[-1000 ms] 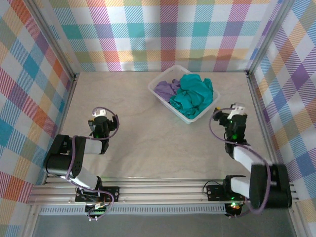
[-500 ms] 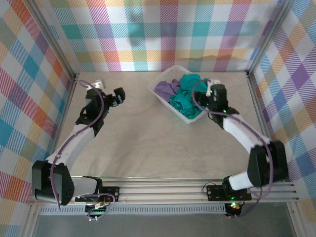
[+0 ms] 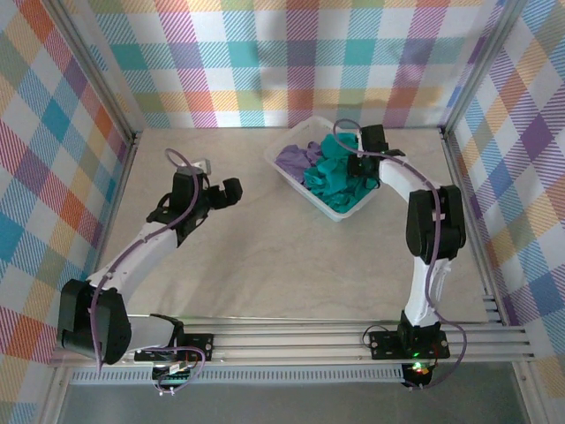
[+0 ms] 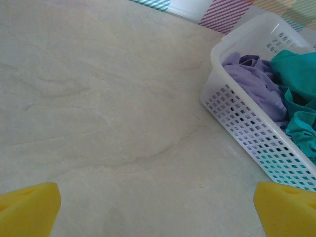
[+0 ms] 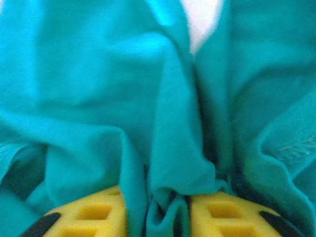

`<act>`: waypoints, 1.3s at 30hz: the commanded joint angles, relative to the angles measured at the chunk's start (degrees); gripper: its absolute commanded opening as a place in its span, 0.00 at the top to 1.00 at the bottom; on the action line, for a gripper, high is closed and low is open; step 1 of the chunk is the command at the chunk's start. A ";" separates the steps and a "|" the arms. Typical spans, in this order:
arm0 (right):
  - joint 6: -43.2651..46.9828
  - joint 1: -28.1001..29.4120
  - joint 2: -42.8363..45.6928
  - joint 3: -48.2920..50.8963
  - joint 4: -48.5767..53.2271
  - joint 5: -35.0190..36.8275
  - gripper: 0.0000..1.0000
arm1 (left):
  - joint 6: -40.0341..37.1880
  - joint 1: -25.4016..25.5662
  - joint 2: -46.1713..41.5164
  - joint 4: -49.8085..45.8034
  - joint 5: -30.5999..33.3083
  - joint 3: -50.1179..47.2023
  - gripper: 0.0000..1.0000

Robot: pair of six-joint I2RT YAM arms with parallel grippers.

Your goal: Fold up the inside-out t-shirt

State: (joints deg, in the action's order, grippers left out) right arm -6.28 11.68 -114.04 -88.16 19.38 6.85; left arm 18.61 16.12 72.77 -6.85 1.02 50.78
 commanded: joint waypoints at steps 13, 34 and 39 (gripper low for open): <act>-10.56 12.59 33.68 -3.62 -18.66 -28.69 1.00 | 6.75 -1.26 -16.34 -3.63 19.15 -7.04 0.00; 0.62 22.54 9.79 -9.93 3.73 -15.91 0.20 | 9.87 -6.53 -34.31 -14.15 18.42 -8.22 0.00; 13.29 22.07 8.51 -3.17 8.84 3.65 0.14 | 10.61 -6.36 -32.95 -11.74 11.19 -11.10 0.00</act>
State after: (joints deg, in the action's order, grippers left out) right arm -3.79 34.09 -106.24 -92.92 22.31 -4.19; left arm 29.12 10.17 39.16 -19.33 17.72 41.69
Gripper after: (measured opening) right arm 0.856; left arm 0.998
